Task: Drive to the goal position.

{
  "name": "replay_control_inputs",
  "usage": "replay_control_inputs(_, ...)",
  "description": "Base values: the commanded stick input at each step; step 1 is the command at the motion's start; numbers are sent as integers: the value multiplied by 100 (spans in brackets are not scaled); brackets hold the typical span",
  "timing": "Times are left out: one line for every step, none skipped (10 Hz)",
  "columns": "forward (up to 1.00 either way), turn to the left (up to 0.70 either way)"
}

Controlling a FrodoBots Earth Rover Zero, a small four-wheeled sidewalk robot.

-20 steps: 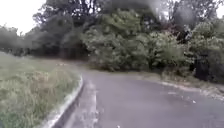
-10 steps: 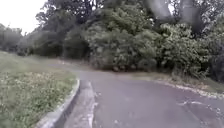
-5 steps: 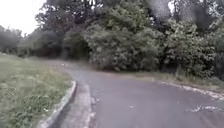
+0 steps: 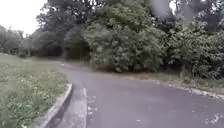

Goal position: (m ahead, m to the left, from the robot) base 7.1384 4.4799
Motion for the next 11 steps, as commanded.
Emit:
replay_control_inputs(68, 7)
replay_control_inputs(68, 9)
replay_control_inputs(68, 11)
replay_control_inputs(68, 14)
replay_control_inputs(68, 13)
replay_control_inputs(68, 9)
replay_control_inputs(68, 5)
replay_control_inputs(68, 3)
replay_control_inputs(68, 8)
replay_control_inputs(68, 14)
replay_control_inputs(68, 18)
